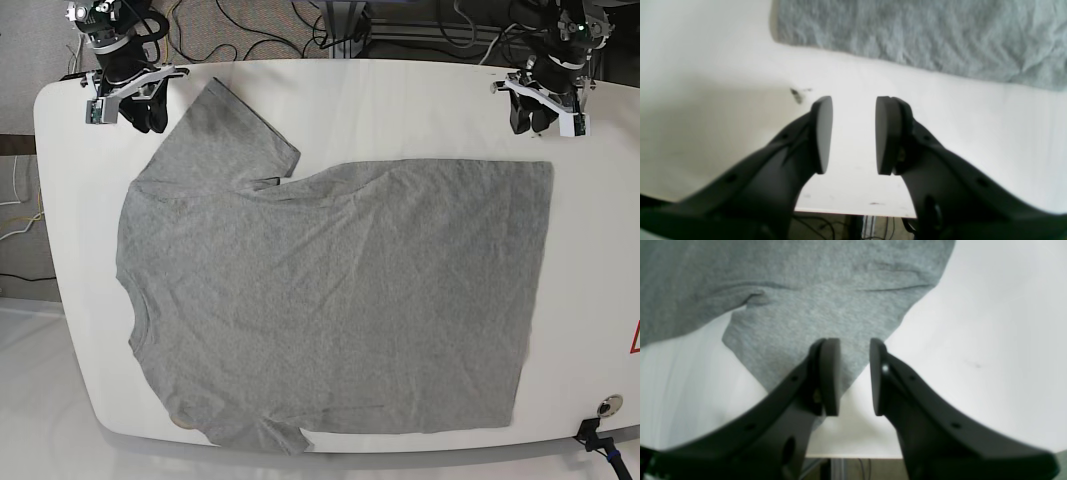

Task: Fold the T-shirt properly
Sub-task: 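Lower both grippers toward the shirt's shoulder corners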

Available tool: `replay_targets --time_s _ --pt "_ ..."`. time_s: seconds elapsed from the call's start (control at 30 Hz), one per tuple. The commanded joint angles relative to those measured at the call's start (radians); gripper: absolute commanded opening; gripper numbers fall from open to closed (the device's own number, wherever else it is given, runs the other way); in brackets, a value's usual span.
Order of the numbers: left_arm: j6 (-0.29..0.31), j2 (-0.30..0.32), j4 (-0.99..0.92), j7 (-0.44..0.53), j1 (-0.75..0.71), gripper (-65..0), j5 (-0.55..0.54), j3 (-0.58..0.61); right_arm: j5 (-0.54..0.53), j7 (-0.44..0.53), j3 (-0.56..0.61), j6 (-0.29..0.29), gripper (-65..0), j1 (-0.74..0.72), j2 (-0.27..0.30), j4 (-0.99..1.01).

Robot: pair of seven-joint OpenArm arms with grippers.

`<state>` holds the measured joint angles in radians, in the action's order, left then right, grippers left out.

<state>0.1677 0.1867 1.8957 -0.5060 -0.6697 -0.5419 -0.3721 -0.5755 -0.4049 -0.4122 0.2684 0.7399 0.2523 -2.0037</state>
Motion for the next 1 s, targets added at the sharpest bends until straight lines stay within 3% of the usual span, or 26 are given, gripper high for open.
replay_targets --time_s 0.0,0.13,0.3,0.37,0.67,0.97 --pt "-0.002 0.004 -0.004 0.007 0.015 -42.6 -0.012 -0.012 -0.025 0.023 0.000 0.014 -49.6 -0.013 0.010 0.012" --pt "-0.002 -0.004 -0.038 -0.043 0.057 -39.4 -0.022 -0.027 -0.024 0.026 0.008 0.024 -49.4 -0.028 0.011 0.029" --pt "-0.008 0.005 -0.075 -0.199 0.139 -33.1 -0.067 -0.079 -0.054 0.025 0.012 0.032 -50.2 -0.053 0.013 0.077" --pt "-0.008 0.014 -0.097 -0.220 0.169 -32.0 -0.080 -0.093 -0.085 0.022 0.012 0.033 -50.2 -0.072 0.016 0.110" --pt "-0.008 0.019 -0.262 -0.242 0.291 -32.3 -0.147 -0.108 -0.181 -0.052 0.009 0.049 -50.8 -0.150 0.020 0.277" --pt "0.009 0.024 -0.316 -0.261 0.318 -32.5 -0.238 -0.103 -0.185 -0.070 0.012 0.064 -48.7 -0.162 0.018 0.308"
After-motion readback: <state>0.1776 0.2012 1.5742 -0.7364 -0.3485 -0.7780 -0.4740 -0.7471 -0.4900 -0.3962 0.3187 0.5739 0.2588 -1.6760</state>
